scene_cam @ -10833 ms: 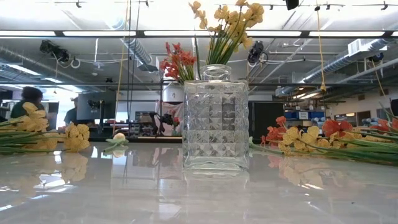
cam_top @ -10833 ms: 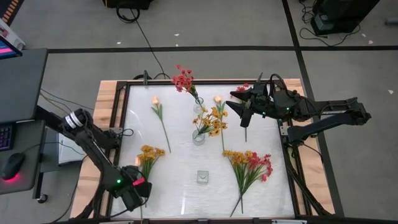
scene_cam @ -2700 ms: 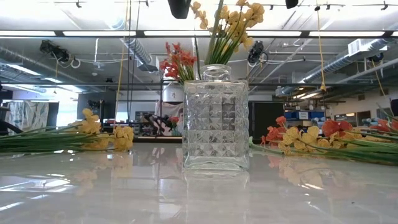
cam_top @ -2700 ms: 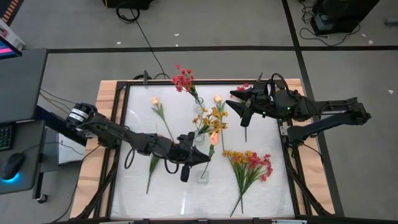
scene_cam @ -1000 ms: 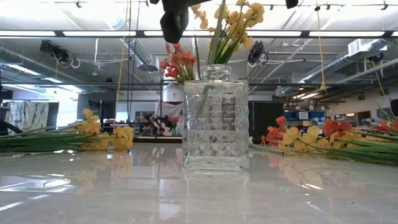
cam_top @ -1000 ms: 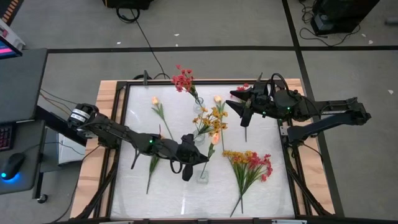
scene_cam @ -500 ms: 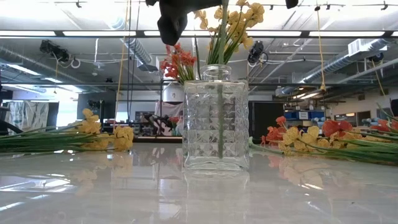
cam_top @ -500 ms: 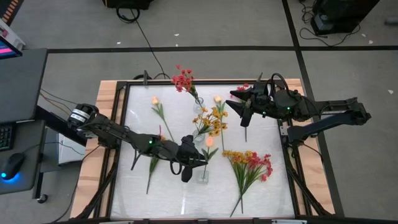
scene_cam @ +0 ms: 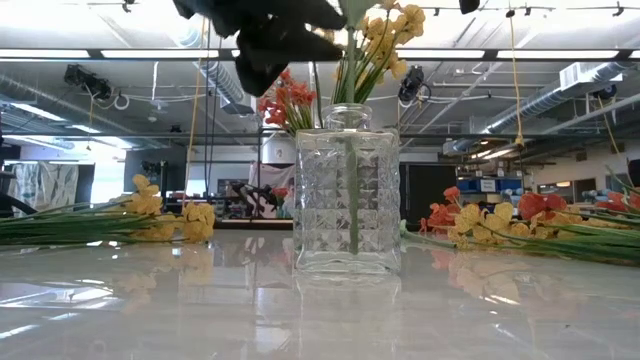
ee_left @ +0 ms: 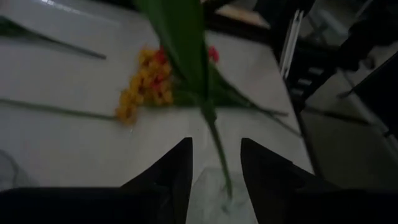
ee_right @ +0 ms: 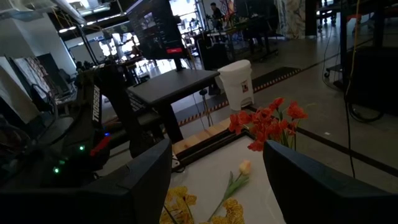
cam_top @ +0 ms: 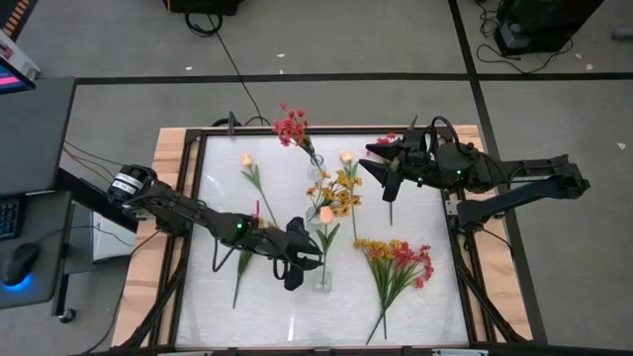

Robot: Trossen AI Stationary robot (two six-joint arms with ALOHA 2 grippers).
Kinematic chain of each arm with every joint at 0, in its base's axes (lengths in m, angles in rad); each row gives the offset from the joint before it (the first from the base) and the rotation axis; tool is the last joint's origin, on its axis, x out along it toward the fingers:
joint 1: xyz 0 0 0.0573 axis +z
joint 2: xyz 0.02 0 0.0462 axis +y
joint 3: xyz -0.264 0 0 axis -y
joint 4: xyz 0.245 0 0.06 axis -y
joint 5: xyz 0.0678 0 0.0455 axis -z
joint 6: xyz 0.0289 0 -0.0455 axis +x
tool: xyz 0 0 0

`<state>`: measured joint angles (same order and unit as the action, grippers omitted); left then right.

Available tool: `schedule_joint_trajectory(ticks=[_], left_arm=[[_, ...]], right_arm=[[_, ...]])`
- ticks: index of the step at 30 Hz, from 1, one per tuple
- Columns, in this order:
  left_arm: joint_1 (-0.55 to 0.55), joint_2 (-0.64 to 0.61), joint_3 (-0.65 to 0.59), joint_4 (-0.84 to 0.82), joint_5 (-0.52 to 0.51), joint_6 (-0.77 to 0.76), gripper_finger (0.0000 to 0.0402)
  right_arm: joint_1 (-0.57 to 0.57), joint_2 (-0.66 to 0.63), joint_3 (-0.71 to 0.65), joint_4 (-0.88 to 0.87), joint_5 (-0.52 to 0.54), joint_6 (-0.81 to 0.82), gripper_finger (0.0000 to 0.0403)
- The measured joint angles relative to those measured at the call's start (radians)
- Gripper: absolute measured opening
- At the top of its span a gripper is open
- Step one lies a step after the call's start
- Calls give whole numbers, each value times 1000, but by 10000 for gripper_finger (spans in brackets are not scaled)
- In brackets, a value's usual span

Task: Sort flowers into vase by color
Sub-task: Put the bottom orange flower into the bottom transparent vase, then put the left yellow flowers into the middle transparent vase

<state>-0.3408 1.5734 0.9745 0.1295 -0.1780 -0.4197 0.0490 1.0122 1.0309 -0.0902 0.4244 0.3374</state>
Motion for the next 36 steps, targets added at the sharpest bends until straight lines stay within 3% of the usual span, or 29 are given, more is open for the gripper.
schedule_joint_trajectory(ticks=[12, 25, 36], left_arm=[[0, -52, 0, -172, 9, -20, 147], [-11, -95, 0, -547, 10, -43, 147], [-10, -187, 0, -767, -5, -170, 147]], right_arm=[[0, 0, 0, 0, 0, 0, 261], [0, 0, 0, 7, 0, 0, 261], [0, 0, 0, 12, 0, 0, 261]])
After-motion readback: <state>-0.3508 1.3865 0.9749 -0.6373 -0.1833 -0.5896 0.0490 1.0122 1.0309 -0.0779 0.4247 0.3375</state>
